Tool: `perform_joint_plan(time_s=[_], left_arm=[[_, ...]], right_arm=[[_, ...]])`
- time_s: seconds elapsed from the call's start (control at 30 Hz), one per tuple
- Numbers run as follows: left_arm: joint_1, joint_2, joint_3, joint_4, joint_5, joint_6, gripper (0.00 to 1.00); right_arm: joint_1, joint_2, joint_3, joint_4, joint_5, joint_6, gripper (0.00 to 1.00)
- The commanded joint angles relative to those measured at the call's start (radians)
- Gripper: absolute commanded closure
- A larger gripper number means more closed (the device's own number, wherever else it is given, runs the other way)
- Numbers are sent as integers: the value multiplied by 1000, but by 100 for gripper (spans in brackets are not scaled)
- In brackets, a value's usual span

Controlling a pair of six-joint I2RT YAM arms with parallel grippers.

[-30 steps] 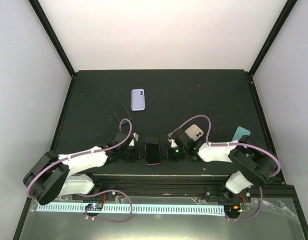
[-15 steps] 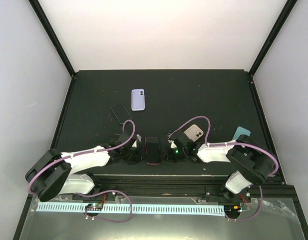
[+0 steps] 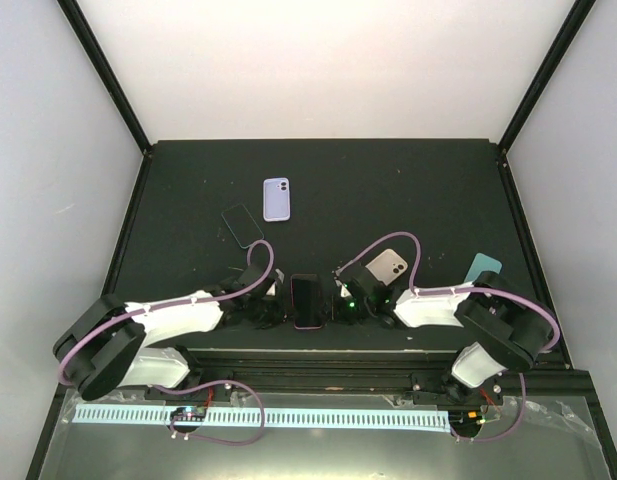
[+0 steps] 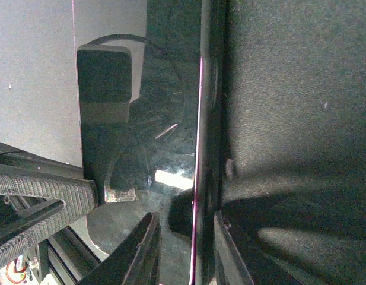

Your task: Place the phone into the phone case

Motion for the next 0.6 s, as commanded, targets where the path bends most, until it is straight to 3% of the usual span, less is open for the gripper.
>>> perform_joint_plan(time_s=[0.0, 0.17, 0.33, 0.57], left_arm=[[-11, 5, 47, 57, -97, 20, 95], [-11, 1, 44, 169, -54, 8, 95], [-12, -1, 44, 189, -58, 23, 95], [-13, -30, 2, 174, -113, 38, 95]], right_arm=[[26, -13, 19, 28, 26, -24, 73], [24, -14, 1, 69, 15, -5, 73], [14, -50, -35, 106, 34, 10, 65], [7, -30, -64, 132, 42, 35, 74]])
